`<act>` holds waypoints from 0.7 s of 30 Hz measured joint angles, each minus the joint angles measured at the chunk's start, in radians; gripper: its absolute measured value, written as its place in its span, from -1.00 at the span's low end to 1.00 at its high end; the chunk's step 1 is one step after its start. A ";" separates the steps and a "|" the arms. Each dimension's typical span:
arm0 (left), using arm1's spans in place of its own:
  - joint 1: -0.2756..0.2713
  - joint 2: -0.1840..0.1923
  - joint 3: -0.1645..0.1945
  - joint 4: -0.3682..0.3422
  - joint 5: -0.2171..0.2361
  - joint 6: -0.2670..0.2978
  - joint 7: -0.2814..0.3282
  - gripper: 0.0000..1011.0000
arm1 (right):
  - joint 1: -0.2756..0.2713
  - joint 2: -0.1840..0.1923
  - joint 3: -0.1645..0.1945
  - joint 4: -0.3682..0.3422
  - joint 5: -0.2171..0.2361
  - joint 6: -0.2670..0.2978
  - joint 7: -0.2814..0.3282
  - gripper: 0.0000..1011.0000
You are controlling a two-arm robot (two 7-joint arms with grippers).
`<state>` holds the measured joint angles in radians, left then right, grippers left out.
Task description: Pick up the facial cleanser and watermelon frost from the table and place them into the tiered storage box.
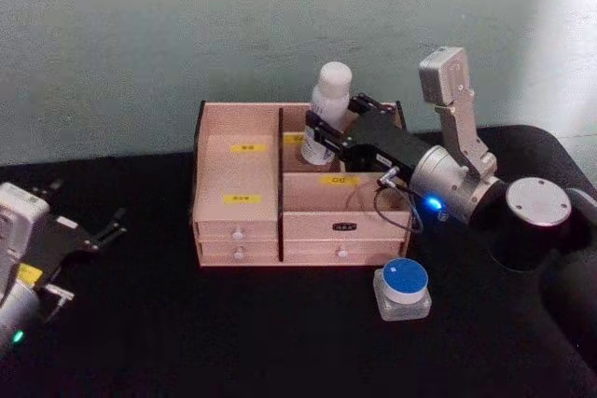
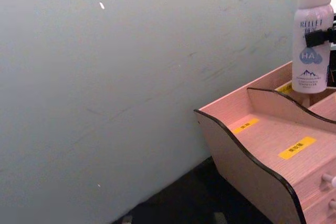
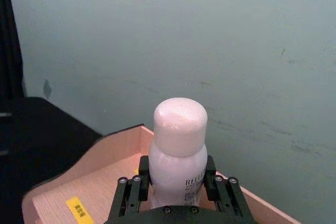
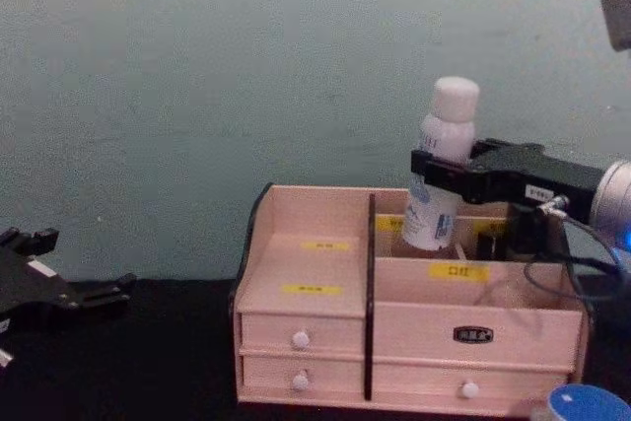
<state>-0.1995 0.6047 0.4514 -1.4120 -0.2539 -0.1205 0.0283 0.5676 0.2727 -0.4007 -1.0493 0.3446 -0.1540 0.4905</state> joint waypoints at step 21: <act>0.000 0.000 0.000 0.000 0.000 0.000 0.000 0.98 | 0.019 -0.024 0.000 0.068 -0.057 0.030 0.005 0.17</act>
<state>-0.1995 0.6047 0.4514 -1.4120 -0.2539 -0.1205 0.0283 0.5866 0.2486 -0.4004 -0.9811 0.2872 -0.1241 0.4955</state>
